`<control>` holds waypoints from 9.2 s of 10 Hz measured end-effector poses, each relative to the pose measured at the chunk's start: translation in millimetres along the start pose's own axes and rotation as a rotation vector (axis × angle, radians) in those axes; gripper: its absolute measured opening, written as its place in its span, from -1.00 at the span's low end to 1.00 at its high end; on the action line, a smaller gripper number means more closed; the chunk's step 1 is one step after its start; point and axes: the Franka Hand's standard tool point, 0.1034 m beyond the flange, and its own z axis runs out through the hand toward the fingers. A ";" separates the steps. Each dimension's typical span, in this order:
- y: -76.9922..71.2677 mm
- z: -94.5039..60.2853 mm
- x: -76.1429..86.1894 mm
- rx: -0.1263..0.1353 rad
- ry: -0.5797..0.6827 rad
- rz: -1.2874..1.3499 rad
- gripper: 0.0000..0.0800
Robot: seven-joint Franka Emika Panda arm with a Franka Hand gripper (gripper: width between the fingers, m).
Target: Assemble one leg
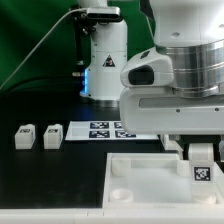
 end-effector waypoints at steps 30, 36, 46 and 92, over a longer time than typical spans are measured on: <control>-11.8 -6.5 20.1 0.057 0.143 0.447 -0.22; -2.5 -3.1 17.5 0.227 0.106 1.247 -0.22; -13.4 -1.7 13.5 -0.008 0.200 0.001 0.62; -1.5 3.2 17.4 0.147 0.070 1.293 0.15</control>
Offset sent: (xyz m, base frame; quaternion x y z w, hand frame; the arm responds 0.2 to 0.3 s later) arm 0.0112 0.0149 -0.0028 0.0959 -0.0563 0.5168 0.8489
